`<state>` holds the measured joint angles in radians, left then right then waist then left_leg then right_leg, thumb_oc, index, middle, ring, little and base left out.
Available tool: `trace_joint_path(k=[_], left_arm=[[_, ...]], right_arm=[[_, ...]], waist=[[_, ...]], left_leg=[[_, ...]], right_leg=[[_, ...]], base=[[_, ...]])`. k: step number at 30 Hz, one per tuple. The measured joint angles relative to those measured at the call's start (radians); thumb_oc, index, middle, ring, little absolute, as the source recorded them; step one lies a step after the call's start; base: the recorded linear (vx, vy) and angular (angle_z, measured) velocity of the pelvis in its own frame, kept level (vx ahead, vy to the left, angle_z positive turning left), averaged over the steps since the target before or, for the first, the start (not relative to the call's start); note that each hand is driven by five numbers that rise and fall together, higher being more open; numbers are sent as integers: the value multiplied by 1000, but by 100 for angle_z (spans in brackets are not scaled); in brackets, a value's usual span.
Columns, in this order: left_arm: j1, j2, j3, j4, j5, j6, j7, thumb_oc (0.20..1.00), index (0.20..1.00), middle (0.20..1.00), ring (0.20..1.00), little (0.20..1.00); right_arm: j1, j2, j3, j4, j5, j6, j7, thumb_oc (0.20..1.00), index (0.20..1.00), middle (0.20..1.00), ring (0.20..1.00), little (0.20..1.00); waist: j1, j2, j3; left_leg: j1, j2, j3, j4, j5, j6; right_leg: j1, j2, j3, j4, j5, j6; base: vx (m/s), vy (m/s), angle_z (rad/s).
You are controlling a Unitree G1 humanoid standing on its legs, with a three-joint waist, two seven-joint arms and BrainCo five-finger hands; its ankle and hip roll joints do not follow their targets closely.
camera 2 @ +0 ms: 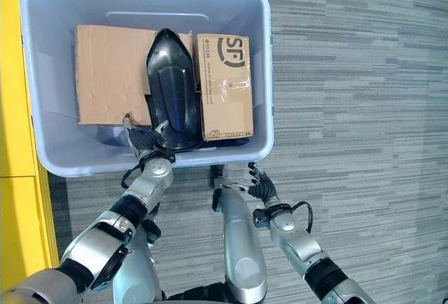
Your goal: Move parts from the plastic box to the shelf.
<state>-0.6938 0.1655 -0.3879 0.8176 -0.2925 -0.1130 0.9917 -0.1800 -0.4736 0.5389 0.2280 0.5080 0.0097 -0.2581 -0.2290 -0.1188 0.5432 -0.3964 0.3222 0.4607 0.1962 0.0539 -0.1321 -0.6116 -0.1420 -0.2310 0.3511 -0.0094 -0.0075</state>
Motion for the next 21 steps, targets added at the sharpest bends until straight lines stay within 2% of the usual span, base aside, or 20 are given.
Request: trace_joint_path(k=[1,5,12,21], left_arm=[[-3,6,-4,-1,8,1,1,1000,1000,1000,1000,1000],[-40,22,-13,1,18,67,21,1000,1000,1000,1000,1000],[-90,61,-61,0,200,175,39,1000,1000,1000,1000,1000],[-126,91,-86,-1,272,184,12,1000,1000,1000,1000,1000]], right_arm=[[-10,0,1,-1,0,4,0,1000,1000,1000,1000,1000],[-39,-1,3,-1,0,19,0,1000,1000,1000,1000,1000],[-44,-6,2,0,0,21,18,1000,1000,1000,1000,1000],[-48,-10,10,7,-4,21,21,1000,1000,1000,1000,1000]], waist=[[-5,-2,0],[-8,-7,0],[-13,-7,0],[-25,-7,0]], left_leg=[[-5,-1,2,3,0,0],[-11,-2,23,18,-9,4],[-24,-3,26,23,-13,10],[-23,-15,55,15,-15,12]], right_leg=[[-6,-1,3,0,2,2],[-29,-2,25,14,3,3],[-47,-2,28,14,2,10],[-73,-4,56,15,13,9]], base=[[-16,66,-7],[-12,26,-12],[-4,13,-2],[-3,25,-7]])
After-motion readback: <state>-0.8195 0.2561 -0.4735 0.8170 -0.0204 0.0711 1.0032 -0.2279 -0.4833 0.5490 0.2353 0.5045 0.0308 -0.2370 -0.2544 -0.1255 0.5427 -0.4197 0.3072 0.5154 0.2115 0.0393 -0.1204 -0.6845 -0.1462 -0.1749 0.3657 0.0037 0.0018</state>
